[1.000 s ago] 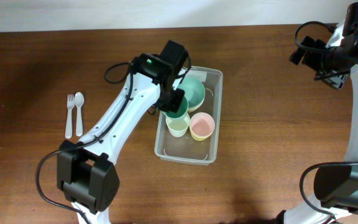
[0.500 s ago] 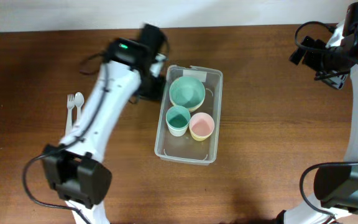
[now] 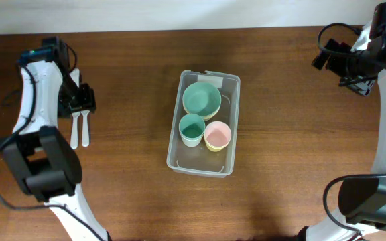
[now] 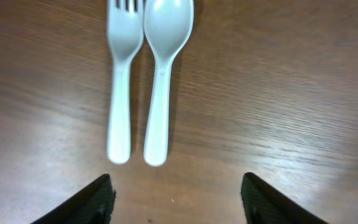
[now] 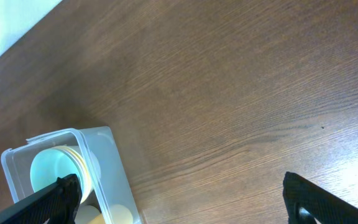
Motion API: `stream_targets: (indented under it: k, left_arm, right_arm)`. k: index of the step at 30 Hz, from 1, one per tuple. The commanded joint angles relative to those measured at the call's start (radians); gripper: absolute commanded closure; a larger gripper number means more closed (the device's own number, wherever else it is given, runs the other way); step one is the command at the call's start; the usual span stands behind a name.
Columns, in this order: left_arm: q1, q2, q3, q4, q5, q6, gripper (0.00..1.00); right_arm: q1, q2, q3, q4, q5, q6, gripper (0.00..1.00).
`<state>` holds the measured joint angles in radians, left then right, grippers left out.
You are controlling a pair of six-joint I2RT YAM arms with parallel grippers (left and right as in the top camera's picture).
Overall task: Pack container
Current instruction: 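Lower the left gripper onto the white spoon and grasp it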
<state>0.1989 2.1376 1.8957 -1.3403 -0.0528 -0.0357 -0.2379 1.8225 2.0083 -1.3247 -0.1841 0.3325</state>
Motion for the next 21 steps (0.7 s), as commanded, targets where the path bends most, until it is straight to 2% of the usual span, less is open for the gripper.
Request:
stream_targets:
  k: [1,9,16,19,21]
  left_arm:
    - [0.025,0.098,-0.012,0.005,0.004,0.036,0.38]
    - [0.025,0.175,-0.014,0.071,-0.021,0.037,0.37]
    - [0.024,0.235,-0.014,0.192,-0.010,0.090,0.39]
    - [0.024,0.243,-0.015,0.232,0.004,0.102,0.44]
    - [0.024,0.251,-0.015,0.243,0.004,0.102,0.52]
  right_arm:
    - [0.003,0.000,0.006,0.000,0.002,-0.003,0.01]
    - [0.003,0.000,0.006,0.000,0.002,-0.003,0.01]
    - [0.003,0.000,0.006,0.000,0.002,-0.003,0.01]
    - [0.003,0.000,0.006,0.000,0.002,-0.003,0.01]
    - [0.003,0.000,0.006,0.000,0.002,-0.003,0.01]
